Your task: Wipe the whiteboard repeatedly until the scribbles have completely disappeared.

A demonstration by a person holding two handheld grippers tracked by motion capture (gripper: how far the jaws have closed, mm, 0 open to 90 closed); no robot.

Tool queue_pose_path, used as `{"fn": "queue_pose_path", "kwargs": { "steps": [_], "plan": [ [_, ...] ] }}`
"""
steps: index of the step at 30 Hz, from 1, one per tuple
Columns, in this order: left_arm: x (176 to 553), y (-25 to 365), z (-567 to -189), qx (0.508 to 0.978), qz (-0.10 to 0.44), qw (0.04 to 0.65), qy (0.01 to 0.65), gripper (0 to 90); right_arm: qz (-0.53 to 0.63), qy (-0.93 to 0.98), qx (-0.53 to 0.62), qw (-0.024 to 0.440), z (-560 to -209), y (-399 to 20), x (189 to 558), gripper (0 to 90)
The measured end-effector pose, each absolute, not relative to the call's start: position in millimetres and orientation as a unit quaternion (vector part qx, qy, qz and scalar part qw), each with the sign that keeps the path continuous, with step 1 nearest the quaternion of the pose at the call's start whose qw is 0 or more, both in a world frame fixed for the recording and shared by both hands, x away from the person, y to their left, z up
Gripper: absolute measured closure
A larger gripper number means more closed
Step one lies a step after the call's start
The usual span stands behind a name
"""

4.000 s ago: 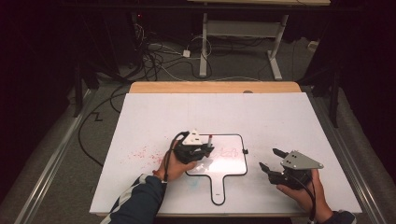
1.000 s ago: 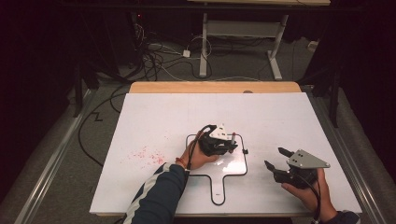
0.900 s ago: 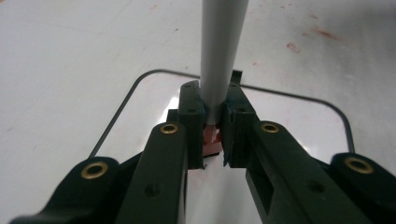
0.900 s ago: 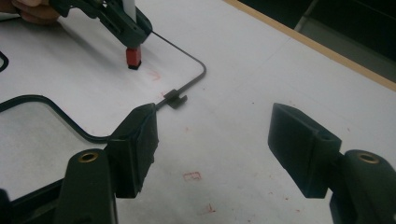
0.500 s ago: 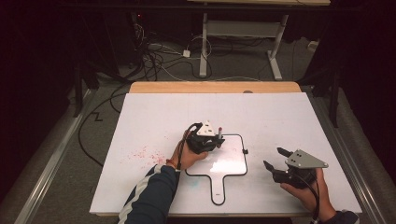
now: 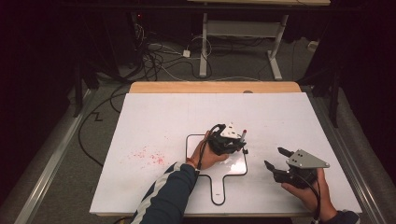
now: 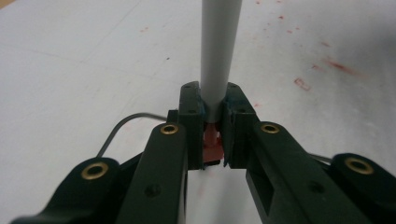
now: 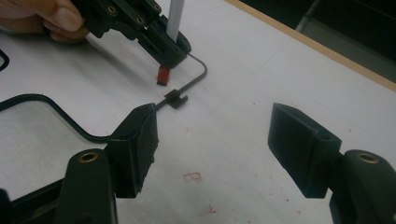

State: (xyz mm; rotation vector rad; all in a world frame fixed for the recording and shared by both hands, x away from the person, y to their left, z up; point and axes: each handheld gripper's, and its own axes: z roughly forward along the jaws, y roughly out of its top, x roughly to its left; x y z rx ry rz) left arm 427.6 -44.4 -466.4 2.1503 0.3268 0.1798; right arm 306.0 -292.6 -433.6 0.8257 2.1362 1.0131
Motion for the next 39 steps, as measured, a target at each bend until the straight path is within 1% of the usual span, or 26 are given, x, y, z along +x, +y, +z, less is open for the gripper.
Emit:
{"fn": "queue_pose_path", "kwargs": {
  "steps": [3,6,13,20,25,28,32,36,39],
  "plan": [
    [426.6,-45.7,-465.0,0.878,0.076,0.455,0.126,78.7,0.385,0.809,0.314,0.313,-433.4,-293.1,306.0,33.7],
    [428.3,-38.4,-464.0,0.88,0.078,0.448,0.133,78.6,0.384,0.809,0.315,0.313,-433.4,-293.2,305.7,33.7],
    [426.2,-8.2,-465.5,0.876,0.072,0.45,0.157,78.6,0.384,0.808,0.317,0.316,-432.3,-293.7,304.5,33.8],
    [420.6,24.9,-466.4,0.877,0.083,0.443,0.167,78.7,0.383,0.809,0.315,0.315,-432.8,-291.4,304.5,33.8],
    [415.1,39.8,-470.1,0.87,0.078,0.455,0.174,78.6,0.383,0.81,0.315,0.314,-432.9,-290.3,304.8,33.7],
    [417.4,37.3,-471.0,0.867,0.077,0.459,0.176,78.7,0.381,0.811,0.314,0.314,-433.6,-289.8,305.2,33.7],
    [423.0,16.1,-469.5,0.869,0.076,0.458,0.172,78.7,0.38,0.813,0.311,0.313,-433.7,-287.6,305.8,33.8],
    [416.0,-8.7,-467.7,0.878,0.068,0.454,0.137,78.7,0.382,0.812,0.311,0.313,-433.6,-288.6,306.5,33.8],
    [411.2,-14.6,-466.3,0.884,0.071,0.447,0.118,78.7,0.382,0.811,0.315,0.312,-434.1,-291.1,307.2,33.9]
  ]
}}
